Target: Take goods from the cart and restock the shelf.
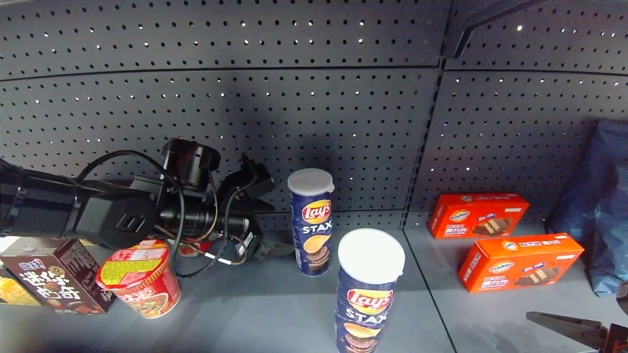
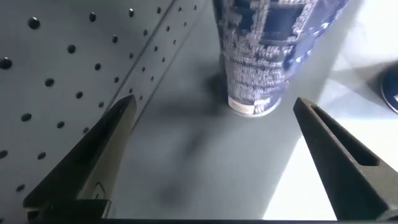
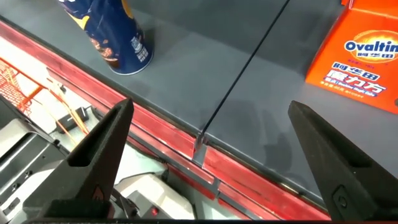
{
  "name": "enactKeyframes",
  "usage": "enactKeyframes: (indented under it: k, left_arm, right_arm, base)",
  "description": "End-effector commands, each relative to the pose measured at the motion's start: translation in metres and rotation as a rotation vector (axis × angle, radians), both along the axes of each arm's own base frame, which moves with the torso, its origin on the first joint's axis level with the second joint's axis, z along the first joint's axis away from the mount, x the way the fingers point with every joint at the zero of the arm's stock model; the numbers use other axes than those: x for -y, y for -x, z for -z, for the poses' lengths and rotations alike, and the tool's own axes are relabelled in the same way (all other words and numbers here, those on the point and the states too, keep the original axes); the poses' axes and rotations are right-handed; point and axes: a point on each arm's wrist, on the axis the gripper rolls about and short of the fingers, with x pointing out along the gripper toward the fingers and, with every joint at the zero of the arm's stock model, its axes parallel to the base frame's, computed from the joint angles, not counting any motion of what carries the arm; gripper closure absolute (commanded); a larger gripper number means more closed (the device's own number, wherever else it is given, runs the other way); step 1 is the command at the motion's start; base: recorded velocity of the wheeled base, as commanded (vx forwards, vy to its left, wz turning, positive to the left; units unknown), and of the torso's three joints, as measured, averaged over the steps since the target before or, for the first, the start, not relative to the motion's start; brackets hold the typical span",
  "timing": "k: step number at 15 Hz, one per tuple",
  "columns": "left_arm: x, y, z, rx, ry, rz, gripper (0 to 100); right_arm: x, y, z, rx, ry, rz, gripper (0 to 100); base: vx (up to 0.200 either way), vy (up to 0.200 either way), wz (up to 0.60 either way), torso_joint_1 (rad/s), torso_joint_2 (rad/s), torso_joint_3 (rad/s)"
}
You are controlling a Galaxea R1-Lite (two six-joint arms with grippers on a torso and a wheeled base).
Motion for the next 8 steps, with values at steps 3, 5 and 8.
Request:
enactKeyframes:
  k: [3,5,8]
  left_arm:
    - [0.006,-0.009,0.007,0.007,0.009,-0.022,0]
    - [0.008,-0.012,0.006,0.014,0.01,-0.023,0]
    - [0.01,-0.018,0.009,0.016,0.004,-0.039,0]
  right_arm:
    - [-0.001,-0.001,0.001,-0.008,0.004,-0.002,0]
    - [-0.001,-0.001,0.001,-0.008,0.006,-0.004,0]
    - [0.0,0.0,0.002,-0.011,0.006,-0.005,0]
  base:
    - [0.0,0.0,0.0,0.0,0.0,0.0]
    - [0.0,0.0,0.0,0.0,0.0,0.0]
    - [0.0,0.0,0.0,0.0,0.0,0.0]
